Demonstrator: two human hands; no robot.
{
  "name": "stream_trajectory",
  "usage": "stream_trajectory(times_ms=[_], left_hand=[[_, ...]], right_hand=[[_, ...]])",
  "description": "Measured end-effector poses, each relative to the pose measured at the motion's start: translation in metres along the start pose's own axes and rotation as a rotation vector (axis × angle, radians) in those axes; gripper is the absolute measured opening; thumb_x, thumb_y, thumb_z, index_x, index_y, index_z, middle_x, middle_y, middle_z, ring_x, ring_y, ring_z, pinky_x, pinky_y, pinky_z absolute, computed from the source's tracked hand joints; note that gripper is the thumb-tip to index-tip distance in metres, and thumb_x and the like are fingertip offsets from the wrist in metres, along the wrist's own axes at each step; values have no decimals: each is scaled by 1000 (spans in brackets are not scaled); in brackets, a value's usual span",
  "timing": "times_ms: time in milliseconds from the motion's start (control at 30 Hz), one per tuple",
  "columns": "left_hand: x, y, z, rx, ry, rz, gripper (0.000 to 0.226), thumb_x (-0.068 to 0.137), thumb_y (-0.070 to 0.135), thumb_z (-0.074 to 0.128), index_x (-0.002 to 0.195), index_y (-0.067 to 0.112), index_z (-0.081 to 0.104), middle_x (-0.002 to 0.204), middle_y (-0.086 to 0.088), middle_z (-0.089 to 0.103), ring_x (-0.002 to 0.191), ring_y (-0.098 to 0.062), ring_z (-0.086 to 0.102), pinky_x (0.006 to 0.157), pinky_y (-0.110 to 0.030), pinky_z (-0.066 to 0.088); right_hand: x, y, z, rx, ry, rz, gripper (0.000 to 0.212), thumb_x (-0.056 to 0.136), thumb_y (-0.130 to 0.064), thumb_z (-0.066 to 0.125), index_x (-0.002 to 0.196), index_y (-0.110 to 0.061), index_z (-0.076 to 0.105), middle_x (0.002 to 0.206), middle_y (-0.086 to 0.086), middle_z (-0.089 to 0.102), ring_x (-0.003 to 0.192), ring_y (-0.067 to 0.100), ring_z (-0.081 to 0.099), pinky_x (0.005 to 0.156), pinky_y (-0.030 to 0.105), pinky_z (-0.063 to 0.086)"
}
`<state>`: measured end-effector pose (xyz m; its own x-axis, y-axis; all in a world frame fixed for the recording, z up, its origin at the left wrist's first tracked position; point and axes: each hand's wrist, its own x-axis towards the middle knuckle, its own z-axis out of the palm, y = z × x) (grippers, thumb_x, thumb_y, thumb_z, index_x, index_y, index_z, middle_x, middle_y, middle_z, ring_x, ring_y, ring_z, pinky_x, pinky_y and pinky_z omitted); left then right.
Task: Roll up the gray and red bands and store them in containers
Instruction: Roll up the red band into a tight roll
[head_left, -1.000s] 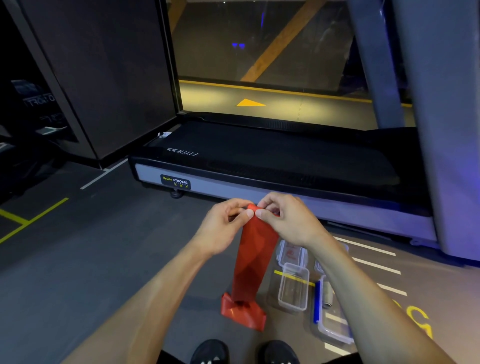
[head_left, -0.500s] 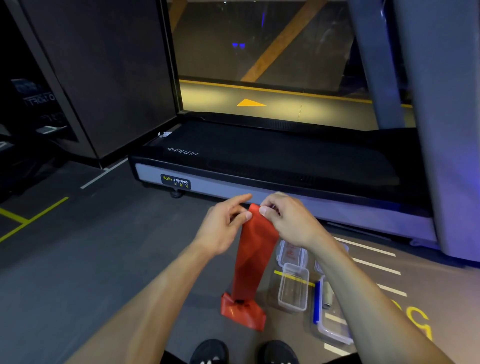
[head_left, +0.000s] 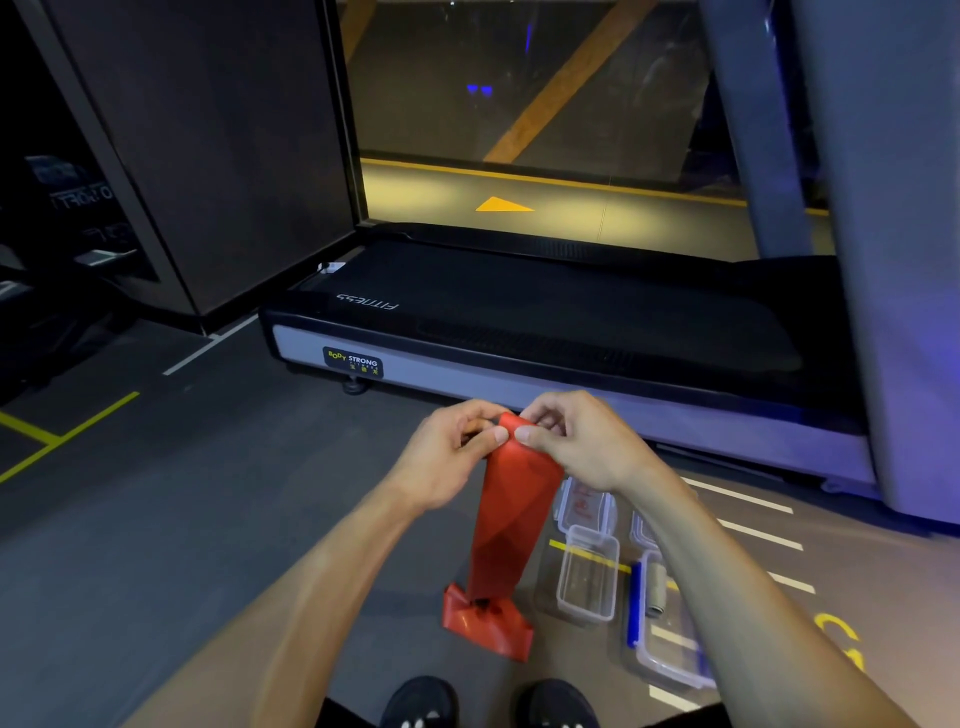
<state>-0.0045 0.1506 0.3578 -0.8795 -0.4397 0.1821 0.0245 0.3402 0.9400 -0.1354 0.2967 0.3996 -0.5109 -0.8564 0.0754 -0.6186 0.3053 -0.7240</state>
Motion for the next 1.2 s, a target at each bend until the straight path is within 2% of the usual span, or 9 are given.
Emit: stream_trajectory(times_ms=[100, 200, 367, 533, 633, 767, 967, 1100, 1200], left_hand=[[-1, 3, -1, -64, -48, -12, 26, 98, 4, 62, 122, 15, 64, 82, 15, 70, 87, -2, 65, 92, -26, 50], [-2, 2, -1, -64, -84, -16, 36, 96, -1, 62, 126, 20, 59, 78, 20, 67, 85, 2, 64, 96, -25, 47], [-1, 1, -3, -41, -42, 5, 41, 95, 0, 64, 129, 23, 60, 78, 12, 67, 85, -4, 64, 95, -26, 47], [-2, 2, -3, -38, -58, 40, 43, 96, -3, 63, 132, 21, 62, 79, 4, 69, 84, -7, 63, 92, -23, 50], [-2, 1, -3, -13, -39, 65, 35, 95, -2, 63, 121, 21, 68, 95, -17, 72, 90, -12, 65, 94, -34, 50], [-1, -4, -2, 51, -48, 48, 25, 95, 9, 65, 118, 19, 70, 95, -4, 74, 91, -8, 67, 97, -38, 50], [0, -4, 2, -20, -54, 6, 24, 98, 2, 62, 118, 13, 69, 84, 7, 70, 84, -5, 65, 90, -30, 51], [0, -3, 10, -131, -73, -20, 27, 102, 7, 56, 128, 10, 61, 100, -4, 75, 94, -10, 68, 92, -30, 54], [0, -4, 11, -132, -79, -17, 27, 101, 11, 57, 128, 16, 61, 94, -1, 75, 91, -10, 67, 93, -32, 54]], right_hand=[[0, 3, -3, 73, -7, 1, 7, 94, -28, 73, 91, -22, 74, 80, 6, 74, 64, 10, 60, 64, 32, 48], [-1, 6, -6, 127, -20, -5, 8, 94, -29, 74, 89, -23, 77, 81, 10, 74, 68, 12, 60, 67, 38, 50], [-2, 7, -8, 277, -44, 17, 10, 93, -26, 76, 98, -17, 72, 64, 0, 58, 64, 15, 50, 66, 35, 43], [-1, 7, -6, 314, -74, 25, 17, 87, -39, 73, 91, -22, 72, 73, 13, 68, 66, 21, 55, 67, 40, 45], [0, 9, -6, 302, -85, 29, 19, 91, -40, 68, 91, -22, 73, 75, 16, 70, 67, 20, 57, 69, 41, 47], [0, 10, -5, 265, -117, 57, 26, 92, -44, 70, 90, -19, 73, 67, -2, 66, 65, 13, 56, 69, 37, 46], [1, 6, -9, -16, -28, 23, 12, 85, -39, 79, 88, -27, 77, 80, -4, 75, 70, 6, 66, 71, 32, 53], [1, 4, -10, -39, 27, 13, 13, 90, -36, 75, 88, -25, 78, 80, -5, 75, 70, 3, 64, 68, 26, 49], [2, 5, -14, -26, 30, 23, 12, 90, -36, 75, 88, -24, 79, 81, -6, 76, 75, 7, 68, 73, 30, 53]])
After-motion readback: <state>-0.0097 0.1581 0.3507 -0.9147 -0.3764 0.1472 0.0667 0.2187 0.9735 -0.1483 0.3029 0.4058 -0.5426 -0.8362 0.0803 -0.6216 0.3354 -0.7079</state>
